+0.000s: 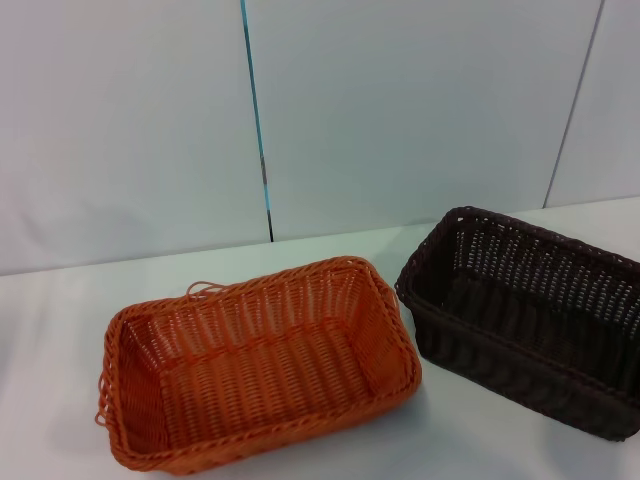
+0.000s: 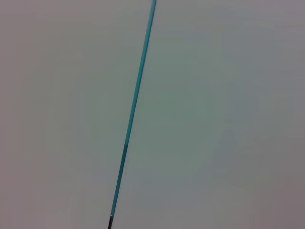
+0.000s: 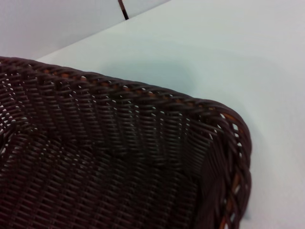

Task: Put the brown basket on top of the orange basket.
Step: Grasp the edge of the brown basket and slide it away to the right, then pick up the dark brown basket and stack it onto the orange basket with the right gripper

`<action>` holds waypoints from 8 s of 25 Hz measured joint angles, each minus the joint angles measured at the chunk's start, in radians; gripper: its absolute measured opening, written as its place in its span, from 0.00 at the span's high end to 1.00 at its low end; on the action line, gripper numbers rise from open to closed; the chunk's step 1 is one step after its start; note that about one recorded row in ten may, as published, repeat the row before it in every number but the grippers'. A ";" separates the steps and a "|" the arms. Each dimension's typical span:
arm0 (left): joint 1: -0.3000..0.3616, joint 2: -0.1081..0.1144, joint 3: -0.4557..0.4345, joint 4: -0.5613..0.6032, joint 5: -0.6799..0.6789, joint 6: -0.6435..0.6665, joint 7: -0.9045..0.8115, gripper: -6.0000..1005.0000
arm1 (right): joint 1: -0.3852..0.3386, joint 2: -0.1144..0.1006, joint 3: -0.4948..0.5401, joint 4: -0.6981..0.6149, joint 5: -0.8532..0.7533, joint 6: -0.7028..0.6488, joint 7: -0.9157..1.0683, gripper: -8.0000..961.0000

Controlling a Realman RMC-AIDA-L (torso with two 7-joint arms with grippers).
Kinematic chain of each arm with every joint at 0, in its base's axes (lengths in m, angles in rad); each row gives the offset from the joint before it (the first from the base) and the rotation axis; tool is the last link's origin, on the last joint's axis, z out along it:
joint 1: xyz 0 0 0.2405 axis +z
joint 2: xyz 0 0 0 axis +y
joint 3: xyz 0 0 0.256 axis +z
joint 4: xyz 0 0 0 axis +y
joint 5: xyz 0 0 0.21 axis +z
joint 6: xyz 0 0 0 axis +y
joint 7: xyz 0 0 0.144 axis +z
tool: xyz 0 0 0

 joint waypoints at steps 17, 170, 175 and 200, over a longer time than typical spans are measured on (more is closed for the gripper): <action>0.005 0.001 0.000 0.000 0.002 0.000 0.000 0.12 | 0.072 -0.003 -0.004 -0.122 -0.036 -0.061 -0.003 0.24; 0.008 -0.010 0.012 -0.009 0.007 -0.011 -0.006 0.12 | 0.385 -0.010 0.085 0.185 0.106 0.209 0.001 0.84; 0.010 -0.010 0.012 -0.009 0.007 -0.011 -0.004 0.12 | 0.413 -0.009 0.076 0.150 0.110 0.227 0.001 0.84; 0.030 -0.004 0.014 -0.021 0.018 -0.024 -0.003 0.12 | 0.410 0.005 -0.042 -0.044 0.272 0.113 0.002 0.84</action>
